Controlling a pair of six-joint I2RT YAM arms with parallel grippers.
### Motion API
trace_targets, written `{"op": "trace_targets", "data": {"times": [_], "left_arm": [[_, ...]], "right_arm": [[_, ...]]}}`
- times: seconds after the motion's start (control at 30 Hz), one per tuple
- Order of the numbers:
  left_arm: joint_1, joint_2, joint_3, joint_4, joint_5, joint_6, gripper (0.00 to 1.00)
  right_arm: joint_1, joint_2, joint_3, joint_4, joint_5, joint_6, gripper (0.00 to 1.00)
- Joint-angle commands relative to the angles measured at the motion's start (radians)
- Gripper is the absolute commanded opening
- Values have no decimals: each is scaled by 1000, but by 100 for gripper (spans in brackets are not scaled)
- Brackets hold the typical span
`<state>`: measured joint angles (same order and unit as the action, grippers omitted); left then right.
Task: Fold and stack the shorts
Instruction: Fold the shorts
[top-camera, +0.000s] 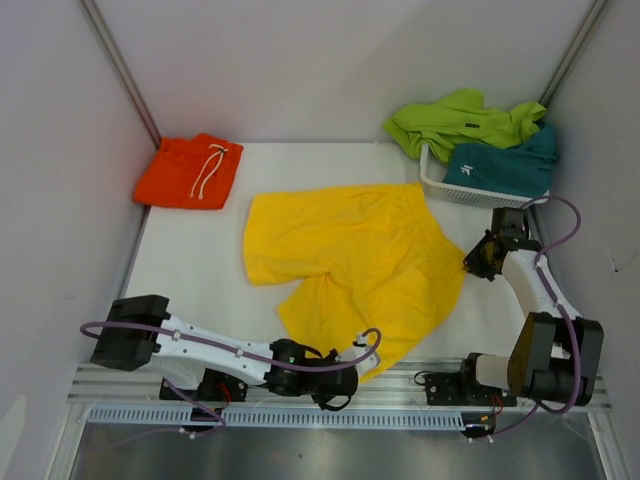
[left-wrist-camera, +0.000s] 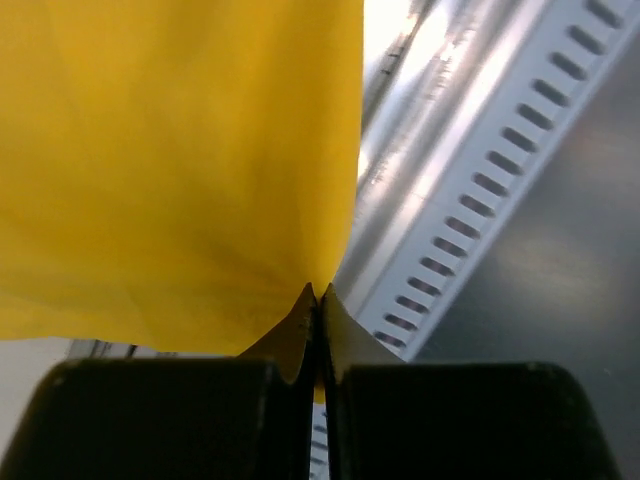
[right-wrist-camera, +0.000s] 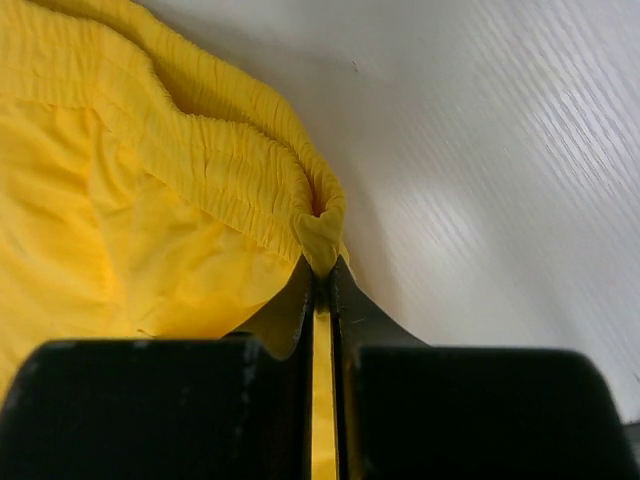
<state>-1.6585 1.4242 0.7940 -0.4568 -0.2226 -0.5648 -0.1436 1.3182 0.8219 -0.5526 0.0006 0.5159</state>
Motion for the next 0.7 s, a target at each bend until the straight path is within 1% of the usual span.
{"op": "trace_targets", "data": {"times": [0.0,0.1,0.17,0.23,0.27,0.33,0.4,0.5,0.6,0.63,0.67], "left_arm": [[-52,-90,85,-49,86,17,0],[-84,-151,128,-91,141,10,0],[-98,-186,146,-109,202,-9,0],[-112,-235,174,-117,215,-23,0],[-130,-257,185,-120,215,-32,0],[-141,-266,197,-135,215,-43,0],[-144,-278,198,-144,215,-58,0],[-144,-303,194,-167,215,-78,0],[-145,-370,211,-203,212,-102,0],[-142,-408,229,-223,195,-118,0],[-139,-422,255,-283,154,-121,0]], "right_arm": [[-7,-143,25,-154,110,110,0],[-4,-195,39,-245,147,153,0],[-4,-229,51,-299,163,159,0],[-4,-249,82,-366,232,179,0],[-4,-257,92,-385,292,187,0],[-8,-270,109,-405,328,200,0],[-17,-272,114,-394,314,199,0],[-19,-225,147,-415,302,216,0],[-19,-200,186,-449,267,216,0],[-19,-203,195,-452,263,216,0],[-19,-217,210,-455,262,220,0]]}}
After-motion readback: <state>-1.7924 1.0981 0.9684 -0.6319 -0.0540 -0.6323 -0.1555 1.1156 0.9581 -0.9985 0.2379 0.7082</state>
